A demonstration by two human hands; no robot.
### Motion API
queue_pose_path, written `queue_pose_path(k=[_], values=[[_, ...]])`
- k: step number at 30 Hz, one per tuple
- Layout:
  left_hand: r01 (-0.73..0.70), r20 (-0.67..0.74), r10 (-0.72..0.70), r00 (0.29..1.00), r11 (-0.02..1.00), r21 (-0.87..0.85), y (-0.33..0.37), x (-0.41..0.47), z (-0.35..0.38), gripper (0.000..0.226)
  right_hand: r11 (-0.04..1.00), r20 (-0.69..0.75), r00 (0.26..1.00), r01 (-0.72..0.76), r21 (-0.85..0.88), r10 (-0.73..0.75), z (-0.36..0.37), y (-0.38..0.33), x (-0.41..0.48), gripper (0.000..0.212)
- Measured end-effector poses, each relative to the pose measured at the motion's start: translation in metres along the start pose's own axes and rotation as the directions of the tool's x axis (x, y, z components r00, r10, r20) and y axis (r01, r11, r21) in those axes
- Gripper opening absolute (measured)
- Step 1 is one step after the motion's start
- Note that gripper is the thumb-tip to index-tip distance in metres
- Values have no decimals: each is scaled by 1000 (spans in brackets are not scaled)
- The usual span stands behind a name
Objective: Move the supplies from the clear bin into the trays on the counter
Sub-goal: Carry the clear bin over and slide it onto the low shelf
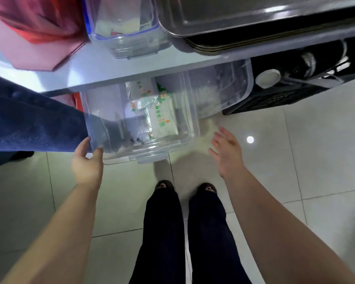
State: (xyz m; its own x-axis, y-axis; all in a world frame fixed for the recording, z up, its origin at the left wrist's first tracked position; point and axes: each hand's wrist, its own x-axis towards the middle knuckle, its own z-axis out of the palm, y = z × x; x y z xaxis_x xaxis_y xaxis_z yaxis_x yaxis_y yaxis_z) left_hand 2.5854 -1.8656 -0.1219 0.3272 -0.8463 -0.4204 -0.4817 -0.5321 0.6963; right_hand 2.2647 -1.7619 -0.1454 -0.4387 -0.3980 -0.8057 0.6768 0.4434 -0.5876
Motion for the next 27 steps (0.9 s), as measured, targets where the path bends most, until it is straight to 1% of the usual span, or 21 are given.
queue_pose_path(k=[1,3,5,7,8,11,13,15,17,19,21,22,24,25,26,27], values=[[-47,33,46,998,998,49,12,-13,4,38,996,36,999,-24,88,20,-12,-6,-2,34],[-140,171,123,978,986,90,41,-44,19,37,959,96,994,-85,270,61,-35,-17,-3,32],[-161,308,140,941,986,43,74,-79,39,35,879,132,980,-193,436,149,-52,-27,-1,33],[-102,418,102,903,995,-22,107,-108,64,33,788,192,957,-289,544,219,-65,-33,2,35],[-57,469,70,881,998,-42,122,-118,78,32,745,240,944,-326,582,225,-70,-34,4,35],[93,623,-35,781,994,-61,163,-129,129,30,602,358,910,-408,686,208,-73,-26,21,22],[192,702,-102,705,980,-51,186,-123,169,39,499,386,895,-445,744,223,-67,-19,42,19],[234,751,-135,647,972,-27,203,-110,211,53,394,394,884,-466,792,254,-57,-11,74,23],[228,764,-149,627,974,3,215,-96,252,68,349,399,877,-474,809,266,-49,-1,115,29],[194,751,-154,642,980,35,223,-82,285,81,356,414,865,-496,792,284,-35,10,156,33],[151,752,-154,641,986,73,223,-72,307,89,410,426,846,-530,743,321,-18,22,190,31],[128,763,-150,628,988,89,221,-67,315,90,457,425,834,-549,700,351,-7,27,205,26],[99,777,-168,606,986,135,220,-60,327,91,592,373,818,-575,565,438,13,35,229,18],[90,778,-178,603,984,156,220,-58,331,92,648,348,811,-585,489,470,22,37,239,20],[82,777,-176,604,984,159,221,-57,335,89,677,338,807,-590,440,484,31,40,249,24],[69,785,-163,598,986,152,222,-55,337,79,682,346,801,-597,422,488,41,44,257,28]])
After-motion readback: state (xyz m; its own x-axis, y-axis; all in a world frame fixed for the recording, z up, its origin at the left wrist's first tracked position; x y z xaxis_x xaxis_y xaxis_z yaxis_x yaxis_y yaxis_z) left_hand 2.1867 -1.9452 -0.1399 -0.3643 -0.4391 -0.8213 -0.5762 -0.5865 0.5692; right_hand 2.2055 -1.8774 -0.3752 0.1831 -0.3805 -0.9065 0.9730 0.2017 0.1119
